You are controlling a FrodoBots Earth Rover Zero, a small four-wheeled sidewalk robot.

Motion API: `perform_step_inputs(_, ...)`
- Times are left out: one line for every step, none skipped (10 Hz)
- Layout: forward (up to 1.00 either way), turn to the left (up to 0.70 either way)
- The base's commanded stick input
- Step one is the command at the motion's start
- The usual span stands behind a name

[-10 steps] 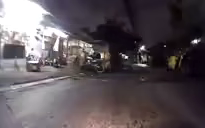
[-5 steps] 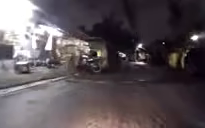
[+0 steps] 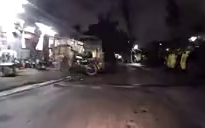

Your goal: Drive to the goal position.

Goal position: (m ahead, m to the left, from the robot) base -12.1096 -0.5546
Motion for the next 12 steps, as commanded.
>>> perform_step_inputs(0.85,-0.01)
perform_step_inputs(0.85,-0.27)
perform_step_inputs(0.85,-0.27)
perform_step_inputs(0.85,-0.07)
perform_step_inputs(0.85,-0.15)
perform_step_inputs(0.85,-0.27)
perform_step_inputs(0.85,-0.27)
perform_step_inputs(0.85,0.00)
perform_step_inputs(0.85,0.00)
perform_step_inputs(0.85,0.00)
perform_step_inputs(0.85,0.00)
perform_step_inputs(0.85,0.00)
